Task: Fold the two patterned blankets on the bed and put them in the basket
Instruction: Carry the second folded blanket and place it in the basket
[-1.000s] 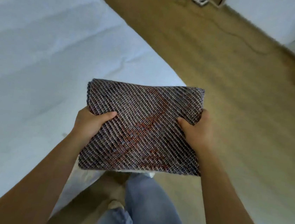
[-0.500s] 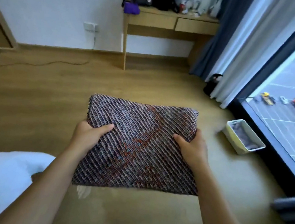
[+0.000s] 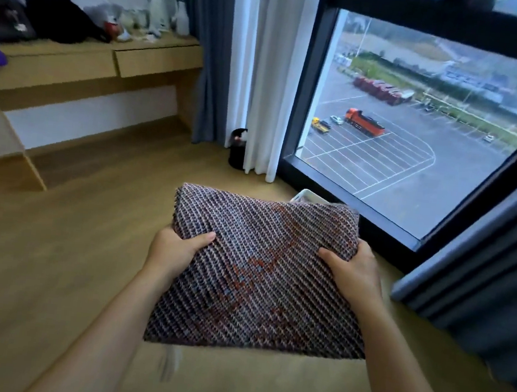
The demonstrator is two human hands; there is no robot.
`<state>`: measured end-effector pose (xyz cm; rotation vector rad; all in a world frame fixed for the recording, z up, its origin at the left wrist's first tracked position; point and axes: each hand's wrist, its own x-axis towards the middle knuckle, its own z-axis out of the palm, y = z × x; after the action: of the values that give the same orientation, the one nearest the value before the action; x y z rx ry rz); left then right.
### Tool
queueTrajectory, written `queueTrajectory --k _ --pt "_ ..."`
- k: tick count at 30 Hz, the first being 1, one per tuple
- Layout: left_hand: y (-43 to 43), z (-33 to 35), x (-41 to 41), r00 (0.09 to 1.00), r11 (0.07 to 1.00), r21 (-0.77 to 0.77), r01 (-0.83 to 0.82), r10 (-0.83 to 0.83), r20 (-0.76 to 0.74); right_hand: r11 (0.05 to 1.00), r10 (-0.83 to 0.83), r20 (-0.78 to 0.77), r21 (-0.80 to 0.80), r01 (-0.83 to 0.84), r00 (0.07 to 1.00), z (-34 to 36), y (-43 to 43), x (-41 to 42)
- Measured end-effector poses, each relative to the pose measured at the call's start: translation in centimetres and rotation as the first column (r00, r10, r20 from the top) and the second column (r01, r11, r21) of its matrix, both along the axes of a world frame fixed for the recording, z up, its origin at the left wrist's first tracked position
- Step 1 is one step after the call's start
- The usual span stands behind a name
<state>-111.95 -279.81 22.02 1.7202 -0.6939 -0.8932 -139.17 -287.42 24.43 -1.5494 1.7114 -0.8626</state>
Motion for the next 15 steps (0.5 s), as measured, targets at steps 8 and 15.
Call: queueTrajectory --k 8,15 --pt "-18.4 0.8 0.7 0.942 0.944 0.025 0.329 -0.330 0.061 0.948 -0.316 0.014 0.053 0.314 0.949 -1.4 -9.5 -0.4" --pt "-33.9 -0.8 -3.9 0.872 0.874 0.057 0.482 -0.485 0.066 0.888 -0.458 0.044 0.067 0.455 0.888 -3.2 -20.2 -4.1"
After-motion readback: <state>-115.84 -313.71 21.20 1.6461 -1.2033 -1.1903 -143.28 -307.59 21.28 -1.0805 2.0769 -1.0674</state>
